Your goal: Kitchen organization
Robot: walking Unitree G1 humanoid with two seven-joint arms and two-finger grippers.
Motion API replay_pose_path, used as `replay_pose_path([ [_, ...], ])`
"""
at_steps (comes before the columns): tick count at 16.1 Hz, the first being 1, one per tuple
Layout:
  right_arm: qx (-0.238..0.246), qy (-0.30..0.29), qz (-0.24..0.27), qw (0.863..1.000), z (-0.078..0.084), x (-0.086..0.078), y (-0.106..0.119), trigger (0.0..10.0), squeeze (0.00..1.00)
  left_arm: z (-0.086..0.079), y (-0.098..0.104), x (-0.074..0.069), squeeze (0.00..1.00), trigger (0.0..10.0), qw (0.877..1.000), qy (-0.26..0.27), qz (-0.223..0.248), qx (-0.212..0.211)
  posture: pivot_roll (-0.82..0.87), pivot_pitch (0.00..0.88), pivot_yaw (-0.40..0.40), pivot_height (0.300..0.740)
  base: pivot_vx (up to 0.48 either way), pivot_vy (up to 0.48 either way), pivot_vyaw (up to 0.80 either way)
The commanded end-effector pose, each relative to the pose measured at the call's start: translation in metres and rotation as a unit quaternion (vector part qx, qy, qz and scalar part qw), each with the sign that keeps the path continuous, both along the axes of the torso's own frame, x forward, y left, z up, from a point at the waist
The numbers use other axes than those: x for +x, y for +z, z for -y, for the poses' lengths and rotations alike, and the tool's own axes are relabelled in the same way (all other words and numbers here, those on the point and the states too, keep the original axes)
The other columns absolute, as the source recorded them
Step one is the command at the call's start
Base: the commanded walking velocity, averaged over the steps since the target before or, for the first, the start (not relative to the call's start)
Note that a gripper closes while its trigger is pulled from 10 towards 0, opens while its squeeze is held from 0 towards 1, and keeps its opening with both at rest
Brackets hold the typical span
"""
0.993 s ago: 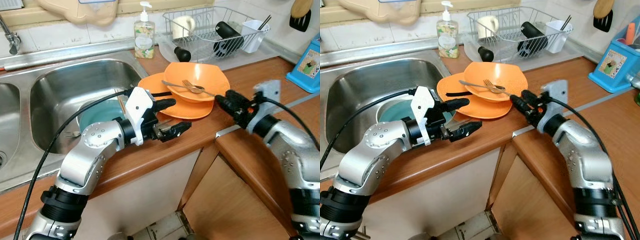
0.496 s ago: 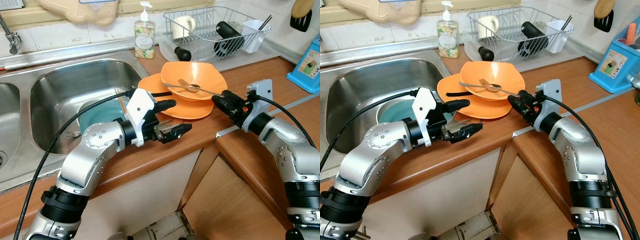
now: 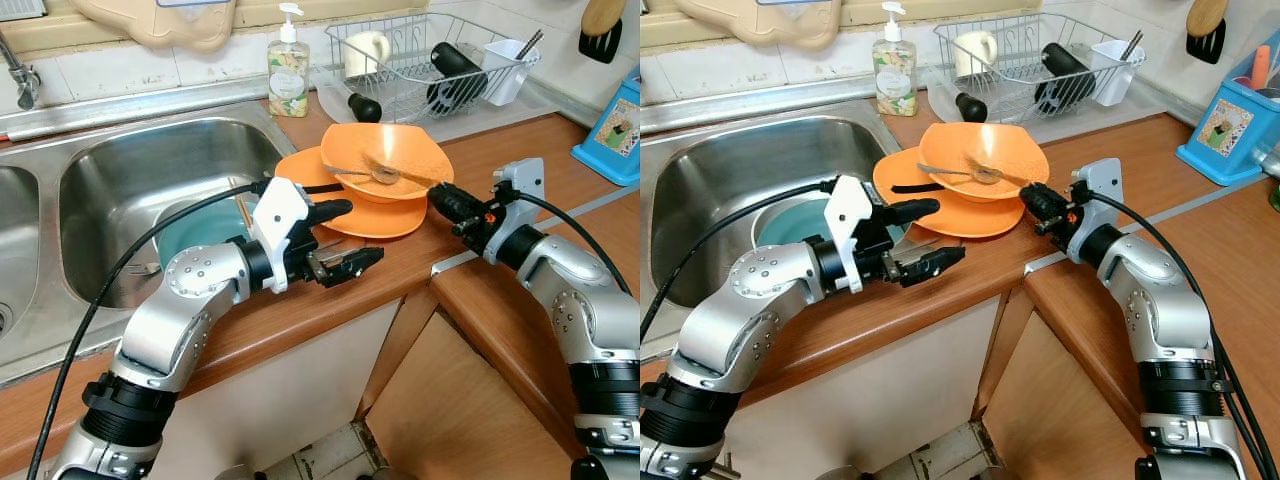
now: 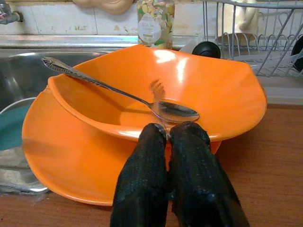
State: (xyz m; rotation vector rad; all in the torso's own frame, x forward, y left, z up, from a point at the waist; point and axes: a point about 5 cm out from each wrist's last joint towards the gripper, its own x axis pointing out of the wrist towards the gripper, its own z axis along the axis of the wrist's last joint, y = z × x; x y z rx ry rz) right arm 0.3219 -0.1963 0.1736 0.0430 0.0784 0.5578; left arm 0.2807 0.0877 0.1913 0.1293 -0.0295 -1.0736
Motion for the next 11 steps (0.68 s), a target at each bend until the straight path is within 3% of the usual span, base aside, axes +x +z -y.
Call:
replay_pose_path([
  [1,0.003,0.0,0.013,1.0,0.003,0.002,0.006,0.0,0.0,0.001,0.003,-0.002,0.0,10.0,1.0,-0.005,0.011,0.002,-0.21,0.0,-0.012,0.74,0.0,0.0,0.0],
  [5,-0.002,0.002,0.02,1.0,0.005,0.0,0.009,0.2,0.0,0.001,0.003,-0.002,0.0,10.0,1.0,-0.004,0.013,0.002,-0.21,0.0,-0.012,0.74,0.0,0.0,0.0],
  [6,-0.012,0.005,0.022,1.0,0.006,-0.001,0.01,4.5,0.0,0.001,0.003,-0.002,0.0,10.0,1.0,-0.004,0.013,0.002,-0.21,0.0,-0.012,0.74,0.0,0.0,0.0],
  [7,-0.037,0.01,0.025,0.999,0.009,-0.004,0.01,10.0,0.0,0.001,0.003,-0.002,0.0,10.0,1.0,-0.004,0.014,0.002,-0.21,0.0,-0.012,0.74,0.0,0.0,0.0],
  [9,-0.065,0.01,0.03,0.997,0.017,-0.006,0.011,10.0,0.0,0.001,0.003,-0.002,0.0,10.0,1.0,-0.005,0.014,0.003,-0.21,0.0,-0.011,0.74,0.0,0.0,0.0],
  [10,-0.083,0.004,0.032,0.996,0.028,-0.01,0.014,10.0,0.05,0.001,0.003,-0.003,0.0,10.0,1.0,-0.005,0.014,0.003,-0.21,0.0,-0.008,0.74,0.0,0.0,0.0],
  [11,-0.084,0.009,0.032,0.996,0.03,-0.012,0.016,10.0,0.76,0.001,0.003,-0.003,0.0,10.0,1.0,-0.006,0.015,0.003,-0.21,0.0,-0.008,0.74,0.0,0.0,0.0],
])
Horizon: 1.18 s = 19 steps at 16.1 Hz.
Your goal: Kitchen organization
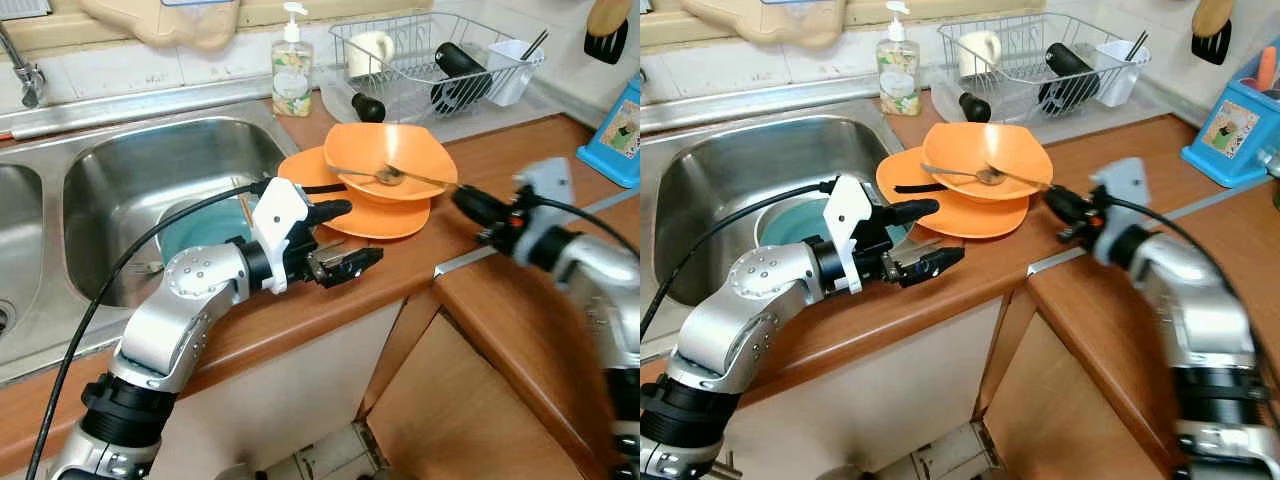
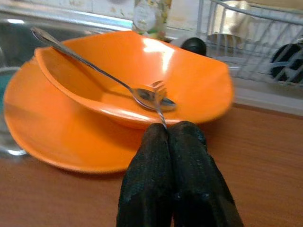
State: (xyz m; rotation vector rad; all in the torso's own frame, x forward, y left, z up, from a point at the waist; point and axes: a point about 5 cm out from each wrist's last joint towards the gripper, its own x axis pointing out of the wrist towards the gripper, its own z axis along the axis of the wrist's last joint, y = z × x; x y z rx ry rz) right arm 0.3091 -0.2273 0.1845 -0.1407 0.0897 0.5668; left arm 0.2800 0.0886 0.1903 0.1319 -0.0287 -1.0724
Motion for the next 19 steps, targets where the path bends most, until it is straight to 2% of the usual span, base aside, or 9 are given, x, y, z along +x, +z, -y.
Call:
replay_pose_path([
  [1,-0.005,0.025,0.01,1.0,0.0,-0.007,0.008,10.0,1.0,0.002,0.004,-0.002,0.0,10.0,1.0,-0.008,0.015,0.002,-0.22,0.0,-0.005,0.74,0.0,0.0,0.0],
  [5,-0.02,0.041,0.012,0.999,-0.003,-0.016,0.005,10.0,1.0,0.004,0.003,-0.002,0.0,10.0,1.0,-0.011,0.017,0.002,-0.22,0.0,-0.003,0.74,0.0,0.0,0.0],
  [11,0.065,0.011,0.054,0.996,-0.012,-0.009,0.018,10.0,1.0,0.003,0.006,-0.002,0.0,10.0,1.0,-0.012,0.021,-0.003,-0.21,0.0,-0.008,0.74,0.0,0.0,0.0],
  [12,0.07,-0.024,0.043,0.996,-0.014,0.0,0.012,10.0,0.76,0.004,0.005,-0.003,0.0,10.0,1.0,-0.013,0.02,-0.003,-0.21,0.0,-0.007,0.74,0.0,0.0,0.0],
  [13,0.072,-0.032,0.04,0.996,-0.015,0.002,0.011,10.0,0.76,0.004,0.005,-0.003,0.0,10.0,1.0,-0.013,0.02,-0.003,-0.21,0.0,-0.007,0.74,0.0,0.0,0.0],
  [14,0.075,-0.037,0.033,0.996,-0.018,0.006,0.007,10.0,0.0,0.005,0.005,-0.003,0.0,10.0,1.0,-0.013,0.02,-0.004,-0.2,0.0,-0.009,0.74,0.0,0.0,0.0],
  [17,0.107,-0.048,0.028,0.993,-0.027,0.015,0.003,10.0,0.0,0.005,0.006,-0.002,0.0,10.0,1.0,-0.013,0.021,-0.005,-0.2,0.0,-0.008,0.74,0.0,0.0,0.0],
  [18,0.121,-0.051,0.026,0.991,-0.03,0.019,0.002,3.6,0.0,0.005,0.006,-0.001,0.0,10.0,1.0,-0.012,0.022,-0.005,-0.2,0.0,-0.008,0.74,0.0,0.0,0.0],
  [19,0.125,-0.05,0.025,0.991,-0.032,0.022,0.0,0.6,0.0,0.005,0.006,-0.001,0.0,10.0,1.0,-0.012,0.023,-0.006,-0.2,0.0,-0.009,0.74,0.0,0.0,0.0],
])
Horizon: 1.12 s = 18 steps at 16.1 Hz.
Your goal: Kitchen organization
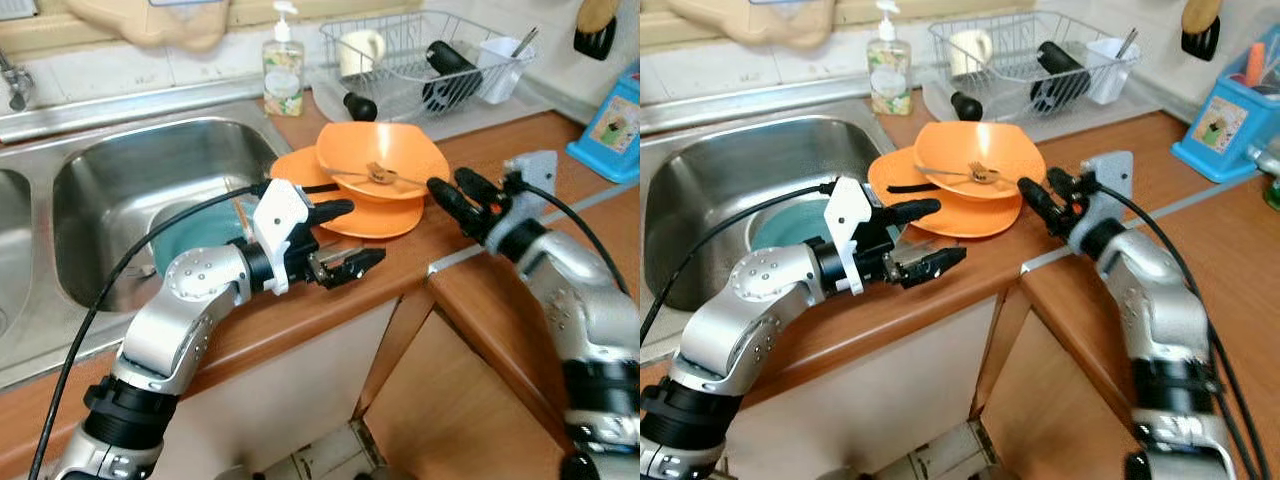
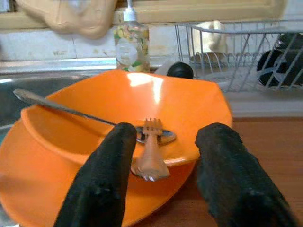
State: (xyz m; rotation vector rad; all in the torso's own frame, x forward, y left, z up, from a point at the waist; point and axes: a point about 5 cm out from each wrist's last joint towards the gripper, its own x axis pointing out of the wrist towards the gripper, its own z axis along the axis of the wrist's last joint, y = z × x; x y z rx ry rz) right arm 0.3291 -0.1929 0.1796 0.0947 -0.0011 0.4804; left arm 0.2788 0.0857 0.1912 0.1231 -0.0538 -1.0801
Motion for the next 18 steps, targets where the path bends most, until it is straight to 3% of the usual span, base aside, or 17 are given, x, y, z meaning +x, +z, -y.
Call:
replay_pose_path([
  [1,0.002,-0.003,0.008,1.0,0.0,0.003,0.003,0.0,0.0,0.002,0.006,0.0,0.0,10.0,1.0,-0.006,0.015,0.003,-0.2,0.0,-0.009,0.74,0.0,0.0,0.0],
  [13,0.016,0.012,0.004,1.0,-0.002,0.003,-0.002,0.0,0.0,0.003,0.006,-0.001,0.0,10.0,1.0,-0.007,0.012,-0.002,-0.19,0.0,-0.008,0.74,0.0,0.0,0.0],
  [17,0.033,0.018,0.041,0.998,0.001,0.002,0.023,0.0,0.0,0.006,0.018,0.004,0.0,10.0,0.999,0.012,0.05,-0.014,-0.19,0.0,-0.007,0.74,0.0,0.0,0.0],
  [18,0.029,0.053,0.061,0.996,-0.007,-0.004,0.039,0.0,0.0,0.011,0.024,0.01,0.0,10.0,0.995,0.026,0.096,0.012,-0.2,0.0,-0.007,0.74,0.0,0.0,0.0],
])
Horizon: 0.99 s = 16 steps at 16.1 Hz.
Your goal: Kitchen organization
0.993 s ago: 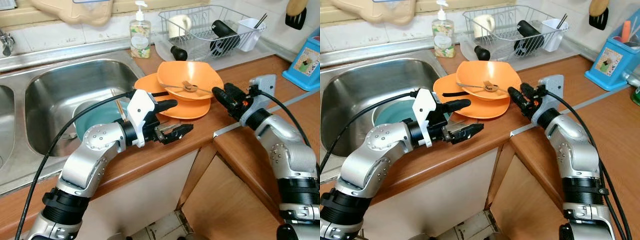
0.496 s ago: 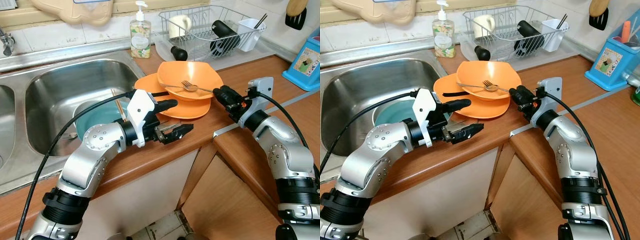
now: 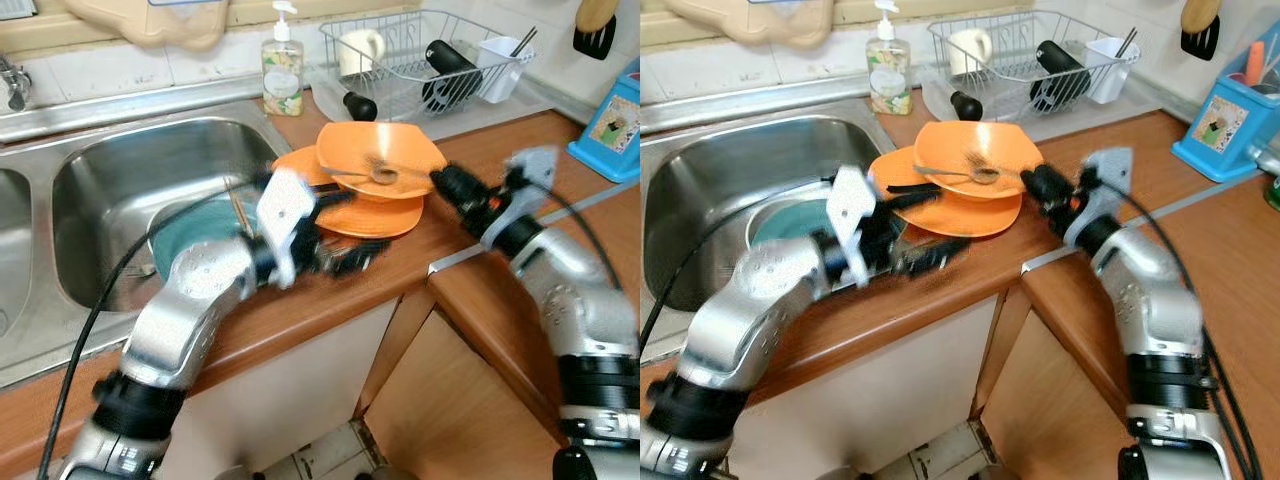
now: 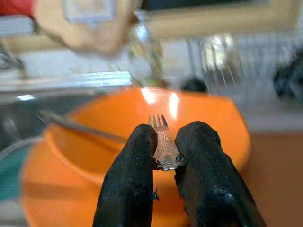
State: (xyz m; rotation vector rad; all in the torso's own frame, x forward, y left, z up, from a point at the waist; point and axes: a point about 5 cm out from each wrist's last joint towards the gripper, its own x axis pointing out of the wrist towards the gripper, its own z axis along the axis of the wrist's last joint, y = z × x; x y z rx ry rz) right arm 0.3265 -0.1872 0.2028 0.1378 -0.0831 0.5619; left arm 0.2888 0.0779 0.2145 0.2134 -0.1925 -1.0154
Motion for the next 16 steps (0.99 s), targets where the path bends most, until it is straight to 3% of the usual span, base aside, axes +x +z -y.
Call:
replay_pose_path([
  [1,-0.006,0.031,0.031,0.999,-0.007,-0.005,0.021,0.0,0.0,0.006,0.003,0.003,0.0,10.0,0.999,0.007,0.035,0.023,-0.2,0.0,-0.007,0.74,0.0,0.0,0.0],
  [3,-0.018,0.044,0.034,0.998,-0.015,-0.009,0.023,0.0,0.0,0.009,0.006,0.006,0.0,10.0,0.997,0.012,0.063,0.03,-0.2,0.0,-0.004,0.74,0.0,0.0,0.0],
  [5,-0.029,0.061,0.035,0.997,-0.025,-0.014,0.027,0.0,0.0,0.011,0.007,0.015,0.0,10.0,0.991,0.039,0.108,0.063,-0.2,0.0,-0.002,0.74,0.0,0.0,0.0],
  [6,-0.035,0.08,0.033,0.996,-0.034,-0.02,0.028,0.0,0.0,0.01,0.01,0.022,0.0,3.5,0.982,0.07,0.15,0.086,-0.2,0.0,0.001,0.74,0.0,0.0,0.0],
  [7,-0.041,0.095,0.031,0.994,-0.041,-0.024,0.029,0.0,0.0,0.009,0.014,0.027,0.0,0.0,0.976,0.09,0.178,0.092,-0.2,0.0,0.002,0.74,0.0,0.0,0.0],
  [9,-0.04,0.102,0.029,0.994,-0.046,-0.027,0.03,0.0,0.0,0.008,0.017,0.03,0.0,0.0,0.969,0.1,0.202,0.097,-0.2,0.0,0.005,0.74,0.0,0.0,0.0],
  [13,-0.034,0.117,0.028,0.992,-0.057,-0.032,0.034,0.0,0.0,0.005,0.008,0.039,0.0,0.0,0.952,0.122,0.237,0.153,-0.2,0.0,0.007,0.74,0.0,0.0,0.0],
  [16,-0.03,0.122,0.028,0.992,-0.061,-0.033,0.035,0.0,0.0,0.0,0.007,0.043,0.0,0.0,0.948,0.134,0.24,0.163,-0.2,0.0,0.007,0.74,0.0,0.0,0.0],
])
